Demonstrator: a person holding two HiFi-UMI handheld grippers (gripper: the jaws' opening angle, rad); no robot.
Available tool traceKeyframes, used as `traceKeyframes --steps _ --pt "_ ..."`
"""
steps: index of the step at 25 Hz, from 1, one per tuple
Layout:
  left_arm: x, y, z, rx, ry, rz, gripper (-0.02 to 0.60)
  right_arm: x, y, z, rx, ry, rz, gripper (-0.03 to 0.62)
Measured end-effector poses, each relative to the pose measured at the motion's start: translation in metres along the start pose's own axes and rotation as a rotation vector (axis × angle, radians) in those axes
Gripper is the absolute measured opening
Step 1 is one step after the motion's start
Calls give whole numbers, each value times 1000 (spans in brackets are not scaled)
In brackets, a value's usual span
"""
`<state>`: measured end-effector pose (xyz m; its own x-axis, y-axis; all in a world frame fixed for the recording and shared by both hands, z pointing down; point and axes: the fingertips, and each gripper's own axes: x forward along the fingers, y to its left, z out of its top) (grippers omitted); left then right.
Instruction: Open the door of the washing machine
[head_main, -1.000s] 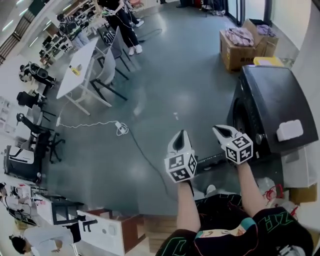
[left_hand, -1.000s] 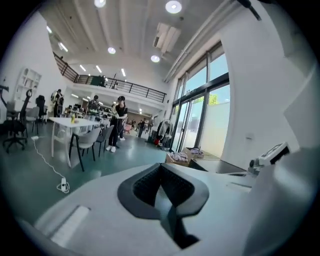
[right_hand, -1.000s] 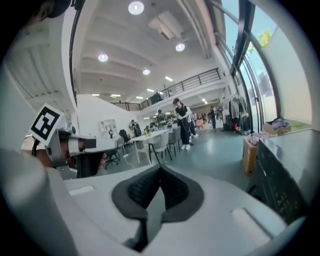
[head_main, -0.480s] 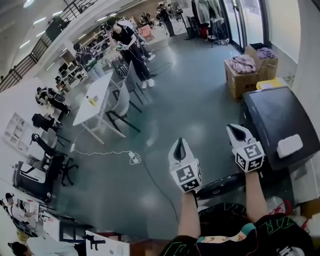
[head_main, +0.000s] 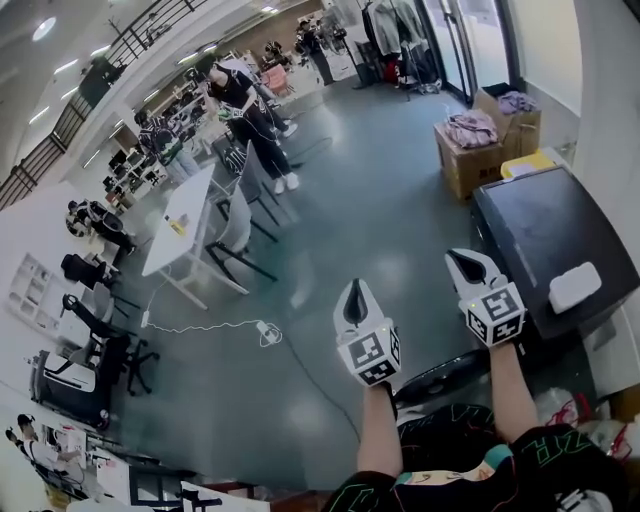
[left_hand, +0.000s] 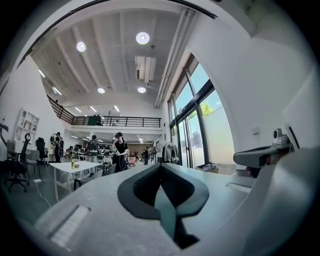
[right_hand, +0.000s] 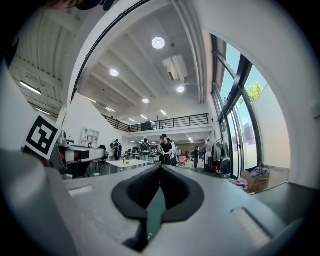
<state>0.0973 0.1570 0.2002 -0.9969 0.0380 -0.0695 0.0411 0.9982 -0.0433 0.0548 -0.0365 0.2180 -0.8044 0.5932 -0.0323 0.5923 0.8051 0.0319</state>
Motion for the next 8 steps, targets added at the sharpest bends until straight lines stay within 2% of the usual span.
traceKeyframes --steps 8 --pt "10 -3 -8 -47 0 -48 11 5 -13 -20 -24 44 -26 3"
